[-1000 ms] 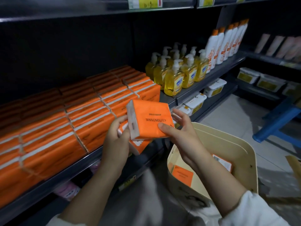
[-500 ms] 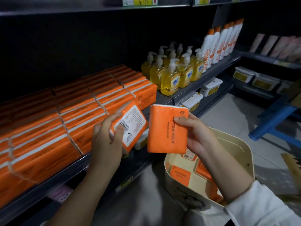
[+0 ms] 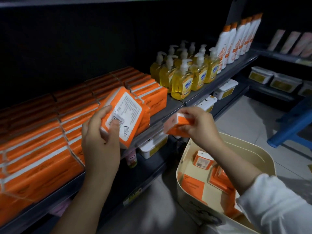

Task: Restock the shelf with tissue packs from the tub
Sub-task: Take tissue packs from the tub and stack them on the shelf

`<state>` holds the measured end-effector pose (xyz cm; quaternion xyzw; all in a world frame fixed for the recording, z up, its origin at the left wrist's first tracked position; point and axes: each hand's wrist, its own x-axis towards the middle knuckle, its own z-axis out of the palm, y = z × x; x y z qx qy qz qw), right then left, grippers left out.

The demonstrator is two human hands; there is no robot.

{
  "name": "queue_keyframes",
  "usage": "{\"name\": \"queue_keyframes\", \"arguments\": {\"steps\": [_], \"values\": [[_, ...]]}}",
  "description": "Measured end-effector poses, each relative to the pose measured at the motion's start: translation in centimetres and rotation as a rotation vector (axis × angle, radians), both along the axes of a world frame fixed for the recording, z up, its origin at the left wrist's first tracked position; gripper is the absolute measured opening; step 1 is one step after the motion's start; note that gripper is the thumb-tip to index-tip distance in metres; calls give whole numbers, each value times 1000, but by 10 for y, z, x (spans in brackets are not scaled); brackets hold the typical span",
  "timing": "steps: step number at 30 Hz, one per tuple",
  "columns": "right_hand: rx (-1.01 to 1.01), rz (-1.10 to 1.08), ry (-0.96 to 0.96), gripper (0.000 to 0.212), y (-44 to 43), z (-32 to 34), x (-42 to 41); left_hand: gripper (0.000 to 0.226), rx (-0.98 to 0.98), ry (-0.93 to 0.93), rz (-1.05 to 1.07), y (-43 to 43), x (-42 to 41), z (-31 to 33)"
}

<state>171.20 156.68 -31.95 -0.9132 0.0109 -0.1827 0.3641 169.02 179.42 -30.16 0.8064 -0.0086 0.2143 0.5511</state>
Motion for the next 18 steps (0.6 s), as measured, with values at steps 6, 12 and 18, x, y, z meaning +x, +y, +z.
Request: {"name": "queue_keyframes", "arguments": {"steps": [6,12,18], "values": [[-398,93,-104,44,5,13,63,29,-71,8,20,5,19,-6],[-494,218,-5,47,23,19,101,31,-142,50,21,5,28,-10],[-454,158,-123,46,27,-6,113,33,-204,19,26,5,36,-14]]}}
